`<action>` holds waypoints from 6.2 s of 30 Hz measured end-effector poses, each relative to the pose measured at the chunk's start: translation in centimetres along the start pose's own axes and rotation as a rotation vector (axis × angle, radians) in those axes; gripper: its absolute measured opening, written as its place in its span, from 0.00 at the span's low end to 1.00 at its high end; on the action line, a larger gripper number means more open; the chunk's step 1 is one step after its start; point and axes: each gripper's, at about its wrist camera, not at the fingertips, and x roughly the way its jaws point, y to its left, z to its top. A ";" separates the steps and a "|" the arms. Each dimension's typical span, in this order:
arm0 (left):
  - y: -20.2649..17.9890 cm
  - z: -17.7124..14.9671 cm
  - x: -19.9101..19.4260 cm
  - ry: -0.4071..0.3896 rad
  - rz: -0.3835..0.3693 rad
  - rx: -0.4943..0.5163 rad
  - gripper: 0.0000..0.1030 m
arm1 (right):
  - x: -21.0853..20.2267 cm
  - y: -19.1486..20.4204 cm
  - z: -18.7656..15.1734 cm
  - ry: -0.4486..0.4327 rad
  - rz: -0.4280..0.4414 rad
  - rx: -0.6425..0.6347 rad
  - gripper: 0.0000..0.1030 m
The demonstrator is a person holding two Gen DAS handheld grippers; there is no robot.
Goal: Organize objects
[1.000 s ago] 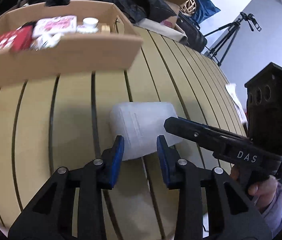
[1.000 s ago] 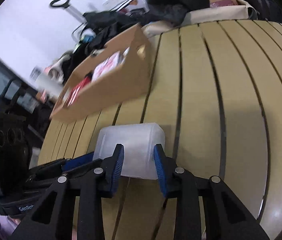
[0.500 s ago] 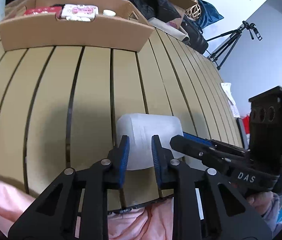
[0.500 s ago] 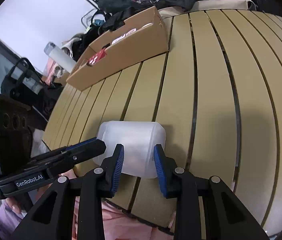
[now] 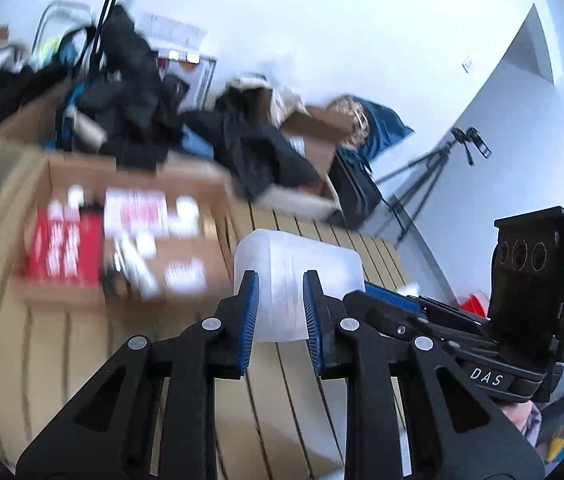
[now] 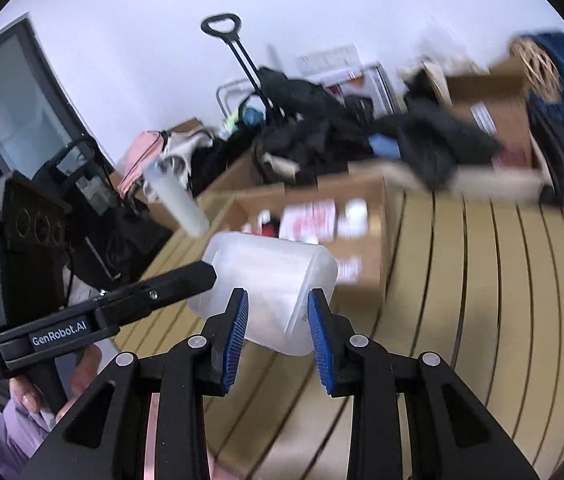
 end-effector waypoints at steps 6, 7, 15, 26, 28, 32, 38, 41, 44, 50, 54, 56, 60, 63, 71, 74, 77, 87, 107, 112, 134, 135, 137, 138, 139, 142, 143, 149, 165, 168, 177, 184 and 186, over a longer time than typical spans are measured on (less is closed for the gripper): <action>5.1 3.3 7.2 0.080 0.048 -0.052 0.18 | 8.5 -3.3 5.7 0.097 -0.038 0.045 0.33; 6.2 3.0 8.8 0.108 0.070 -0.069 0.18 | 10.5 -4.2 5.8 0.134 -0.045 0.061 0.33; 10.4 -0.8 15.6 0.238 0.098 -0.135 0.18 | 18.7 -8.2 4.2 0.293 -0.137 0.065 0.33; 9.0 -0.7 10.9 0.188 0.117 -0.046 0.40 | 17.3 -5.7 3.8 0.320 -0.258 -0.061 0.66; 8.5 0.1 8.3 0.158 0.190 -0.005 0.51 | 15.2 -4.6 4.6 0.280 -0.256 -0.076 0.68; 8.4 1.2 1.1 0.109 0.427 0.070 0.83 | 10.4 -1.9 6.1 0.199 -0.266 -0.108 0.74; 10.1 1.2 -6.7 0.040 0.671 0.053 0.97 | 5.2 2.0 6.2 0.147 -0.311 -0.146 0.80; 10.5 0.3 -8.3 0.072 0.722 0.041 0.97 | 3.7 3.0 5.1 0.151 -0.321 -0.137 0.80; 9.6 -0.4 -9.8 0.061 0.700 0.052 0.97 | 2.0 3.7 3.9 0.137 -0.322 -0.138 0.80; 7.2 -1.5 -13.6 0.007 0.686 0.054 0.97 | -1.8 5.6 2.3 0.102 -0.328 -0.159 0.80; 4.4 -3.7 -17.1 -0.053 0.653 0.093 1.00 | -5.4 7.4 0.5 0.049 -0.322 -0.175 0.80; 3.0 -5.4 -18.4 -0.073 0.667 0.126 1.00 | -7.2 8.5 -0.9 0.023 -0.311 -0.191 0.80; 0.3 -10.2 -21.9 -0.105 0.651 0.173 1.00 | -11.0 10.9 -4.8 -0.028 -0.289 -0.216 0.80; -1.4 -13.9 -24.3 -0.133 0.643 0.220 1.00 | -14.2 12.7 -8.8 -0.077 -0.261 -0.236 0.80; -2.0 -25.8 -28.5 -0.201 0.649 0.134 1.00 | -16.7 16.0 -21.3 -0.142 -0.269 -0.225 0.80; -1.6 -28.9 -27.3 -0.158 0.659 0.158 1.00 | -15.7 16.5 -25.5 -0.169 -0.246 -0.214 0.80; -1.9 -29.4 -26.5 -0.138 0.658 0.182 1.00 | -12.7 16.8 -26.8 -0.074 -0.293 -0.264 0.80; -2.7 -29.7 -27.1 -0.191 0.644 0.192 1.00 | -13.6 15.6 -26.5 -0.124 -0.248 -0.189 0.80; -2.4 -29.6 -26.7 -0.166 0.644 0.195 1.00 | -13.1 15.4 -26.8 -0.112 -0.267 -0.182 0.80; -2.5 -29.7 -26.6 -0.166 0.644 0.200 1.00 | -13.0 15.5 -26.9 -0.107 -0.267 -0.186 0.80; -2.1 -29.8 -26.8 -0.164 0.649 0.192 1.00 | -13.3 15.1 -26.7 -0.113 -0.276 -0.152 0.80; -2.1 -29.8 -26.8 -0.162 0.649 0.193 1.00 | -13.3 15.2 -26.8 -0.113 -0.277 -0.156 0.80; -2.2 -29.9 -26.7 -0.160 0.650 0.192 1.00 | -13.1 15.4 -26.8 -0.110 -0.274 -0.164 0.80; -2.2 -29.9 -26.7 -0.159 0.650 0.193 1.00 | -13.1 15.5 -26.8 -0.108 -0.272 -0.167 0.80; -2.1 -29.8 -26.7 -0.158 0.650 0.193 1.00 | -13.0 15.6 -26.8 -0.106 -0.272 -0.170 0.80; -2.1 -29.9 -26.7 -0.156 0.650 0.192 1.00 | -12.8 15.6 -26.9 -0.101 -0.272 -0.174 0.80; -2.2 -29.9 -26.7 -0.155 0.651 0.191 1.00 | -12.8 15.6 -26.9 -0.100 -0.271 -0.174 0.80; -2.2 -29.8 -26.6 -0.154 0.651 0.190 1.00 | -12.8 15.5 -26.9 -0.099 -0.273 -0.173 0.80; -2.2 -29.8 -26.7 -0.152 0.650 0.188 1.00 | -13.2 15.1 -26.7 -0.108 -0.284 -0.161 0.80; -2.2 -29.8 -26.6 -0.150 0.649 0.188 1.00 | -13.0 15.2 -26.8 -0.100 -0.282 -0.166 0.80; -1.9 -29.8 -26.0 -0.110 0.651 0.177 1.00 | -12.9 15.2 -26.8 -0.095 -0.287 -0.163 0.80; -1.7 -29.9 -25.9 -0.106 0.657 0.166 1.00 | -12.6 15.3 -26.9 -0.088 -0.292 -0.163 0.80; -1.7 -29.8 -25.9 -0.099 0.646 0.161 1.00 | -12.5 15.3 -27.0 -0.085 -0.293 -0.162 0.80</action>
